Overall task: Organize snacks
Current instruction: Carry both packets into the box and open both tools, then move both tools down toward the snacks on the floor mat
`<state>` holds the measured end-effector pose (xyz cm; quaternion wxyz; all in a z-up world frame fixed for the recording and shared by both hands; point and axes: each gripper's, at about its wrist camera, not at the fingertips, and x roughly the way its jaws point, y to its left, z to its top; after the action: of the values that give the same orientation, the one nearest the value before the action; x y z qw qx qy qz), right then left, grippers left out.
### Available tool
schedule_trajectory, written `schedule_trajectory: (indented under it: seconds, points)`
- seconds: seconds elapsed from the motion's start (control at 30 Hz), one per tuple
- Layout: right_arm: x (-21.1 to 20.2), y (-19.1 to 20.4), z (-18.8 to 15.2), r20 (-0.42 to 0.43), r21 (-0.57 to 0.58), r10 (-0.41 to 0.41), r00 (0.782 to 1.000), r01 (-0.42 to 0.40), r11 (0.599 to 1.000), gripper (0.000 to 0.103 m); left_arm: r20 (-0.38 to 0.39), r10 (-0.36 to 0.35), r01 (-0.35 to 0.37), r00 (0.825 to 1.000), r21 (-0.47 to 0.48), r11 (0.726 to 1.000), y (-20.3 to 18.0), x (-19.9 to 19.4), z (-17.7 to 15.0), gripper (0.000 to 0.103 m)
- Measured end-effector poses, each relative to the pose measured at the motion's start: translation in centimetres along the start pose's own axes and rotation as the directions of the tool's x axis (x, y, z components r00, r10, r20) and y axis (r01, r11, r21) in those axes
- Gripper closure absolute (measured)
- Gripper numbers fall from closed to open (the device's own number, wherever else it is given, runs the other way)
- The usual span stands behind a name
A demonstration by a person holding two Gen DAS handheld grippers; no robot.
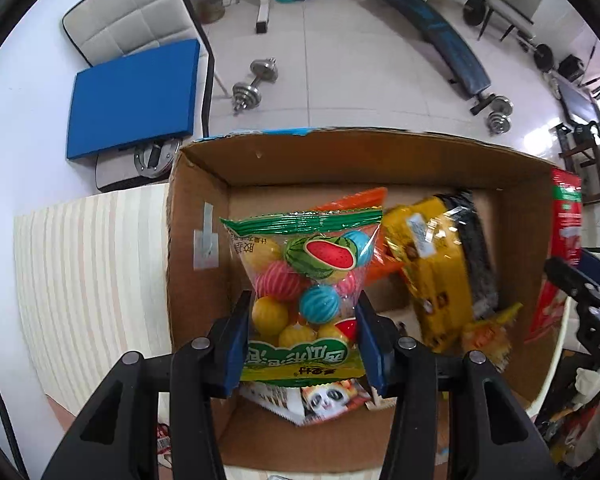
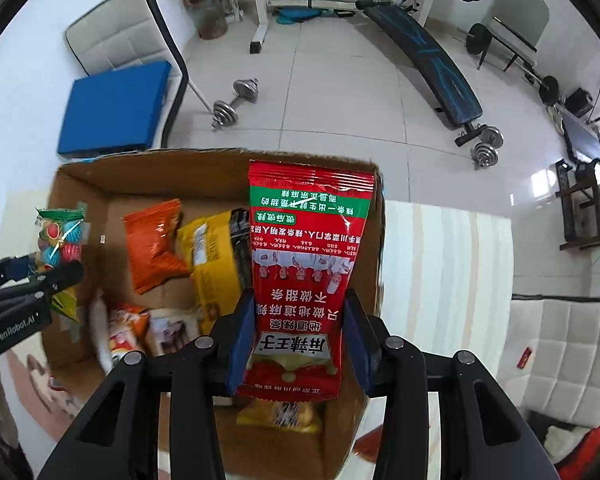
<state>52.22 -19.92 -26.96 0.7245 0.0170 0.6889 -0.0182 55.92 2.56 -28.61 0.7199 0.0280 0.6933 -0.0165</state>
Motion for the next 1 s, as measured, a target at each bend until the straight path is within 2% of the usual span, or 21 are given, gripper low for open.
schedule_trajectory:
  seconds: [0.2,0.33,0.4,0.43,0.47,0.5,0.53,0.57,0.67,0.77,1.0]
  points:
    - [2.1,0.5,1.6,-0.026,-0.033,-0.031,0.999,0.03,0.999,0.057,-0.054,0.016,-0.016,0.998,-0.007,1.0,0.4,2.4,1.2,0.058]
    - [2.9,0.4,2.2,-0.039,-0.034,-0.023,0.999,0.021,0.999,0.054,-0.083,0.004,-0.005,0.997,-0.017,1.0,0.5,3.0,1.7,0.057]
    - [3.3,0.1,2.4,-0.054,-0.018,-0.007,0.999,0.006,1.0,0.051,-0.097,-0.01,0.007,0.995,-0.04,0.999,0.7,3.3,1.7,0.057]
    - [3.3,0.1,2.2,-0.06,-0.015,-0.008,0.998,0.007,1.0,0.044,-0.1,-0.022,0.016,0.995,-0.053,0.998,0.9,3.3,1.7,0.056]
    - [3.5,-0.1,2.1,-0.068,-0.006,-0.012,0.998,0.012,1.0,0.032,-0.101,-0.037,0.03,0.994,-0.064,0.998,1.0,3.3,1.8,0.051]
    - [3.6,-0.2,2.1,-0.067,-0.002,-0.011,0.998,0.011,1.0,0.028,-0.093,-0.044,0.037,0.995,-0.071,0.997,1.2,3.2,1.9,0.045]
    - [3.6,-0.2,2.0,-0.062,-0.004,0.0,0.998,0.0,1.0,0.024,-0.083,-0.045,0.039,0.996,-0.074,0.997,1.2,2.8,1.9,0.028]
    - [3.6,-0.1,1.9,-0.062,-0.004,0.004,0.998,-0.004,1.0,0.02,-0.072,-0.046,0.04,0.996,-0.076,0.996,1.3,2.6,1.9,0.016]
    - [3.4,0.2,1.7,-0.056,-0.001,0.018,0.998,-0.018,1.0,0.014,-0.041,-0.061,0.057,0.997,-0.08,0.995,1.4,1.5,1.9,0.014]
    - [3.0,0.5,1.2,-0.053,0.0,0.022,0.998,-0.022,1.0,0.012,-0.013,-0.066,0.065,0.998,-0.078,0.995,1.4,0.6,1.8,0.01]
    - [1.4,1.4,-1.0,-0.033,0.028,0.054,0.998,-0.053,0.998,0.008,0.078,-0.081,0.085,0.994,-0.047,0.995,0.5,-2.6,-0.8,0.01]
